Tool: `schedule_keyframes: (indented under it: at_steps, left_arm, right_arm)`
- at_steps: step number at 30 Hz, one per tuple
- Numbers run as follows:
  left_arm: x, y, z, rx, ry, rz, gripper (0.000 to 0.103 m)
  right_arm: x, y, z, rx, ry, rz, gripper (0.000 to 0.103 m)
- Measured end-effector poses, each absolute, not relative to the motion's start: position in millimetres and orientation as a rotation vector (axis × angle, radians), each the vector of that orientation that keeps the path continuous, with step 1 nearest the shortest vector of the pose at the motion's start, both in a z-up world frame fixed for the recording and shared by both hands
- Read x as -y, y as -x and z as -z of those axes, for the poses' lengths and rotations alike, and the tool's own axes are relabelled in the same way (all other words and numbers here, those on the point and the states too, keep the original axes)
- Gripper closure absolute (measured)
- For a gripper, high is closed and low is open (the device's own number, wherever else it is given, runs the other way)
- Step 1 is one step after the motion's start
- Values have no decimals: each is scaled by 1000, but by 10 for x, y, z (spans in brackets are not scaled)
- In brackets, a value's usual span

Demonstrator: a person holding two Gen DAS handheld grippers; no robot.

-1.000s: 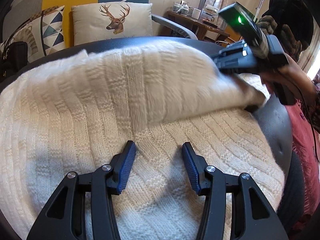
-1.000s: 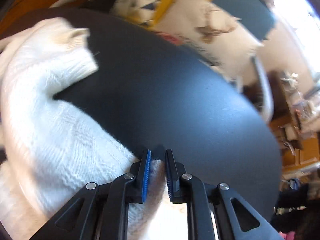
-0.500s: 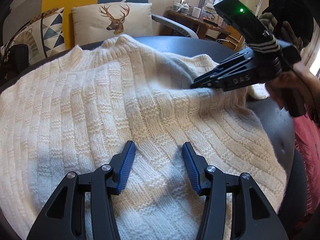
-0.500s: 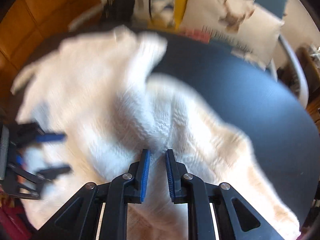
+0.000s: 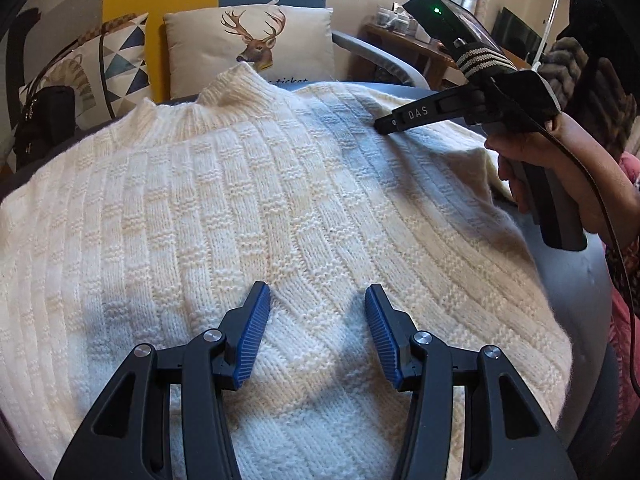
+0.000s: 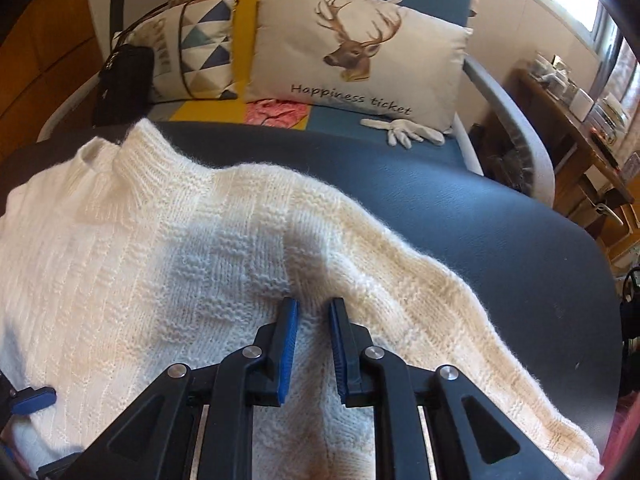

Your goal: Fold clothes

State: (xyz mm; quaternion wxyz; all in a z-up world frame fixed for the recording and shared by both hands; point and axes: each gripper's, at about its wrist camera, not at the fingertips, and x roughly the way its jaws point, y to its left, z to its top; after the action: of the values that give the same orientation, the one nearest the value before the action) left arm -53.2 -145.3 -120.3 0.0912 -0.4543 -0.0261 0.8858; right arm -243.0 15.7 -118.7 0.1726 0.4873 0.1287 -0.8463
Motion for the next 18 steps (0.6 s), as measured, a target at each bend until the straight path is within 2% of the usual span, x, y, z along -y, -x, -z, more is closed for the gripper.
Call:
schedule_keyframes:
  at_steps: [3,6,10,12,14,18]
  left_arm:
    - [1431,609,1225,63,1354,-2632,45]
    - [1392,649,1239,32,1353,-2619,41]
    - [1402,685,1224,22,1370,-2591,41]
    - [1407,683,1157,-5,1368,-2588,41]
    - [1427,689,1051,-69,1343,-2620,41]
    - [1664,811,1035,-128,1395,-2670,41]
  right_arm:
    - [-308,2456,1113,-237,-1371,2366,86]
    - [-833,2421,888,172,-1373,2292,83]
    - [-1534,1990,418,143,-1294,2394,80]
    - [-1860,1796,329,-16,-1352,2494,77]
    - [-2231,1614,361,-97,-1461,2542,77]
    - [-2825,1415,732,-77,-1686,2527,77]
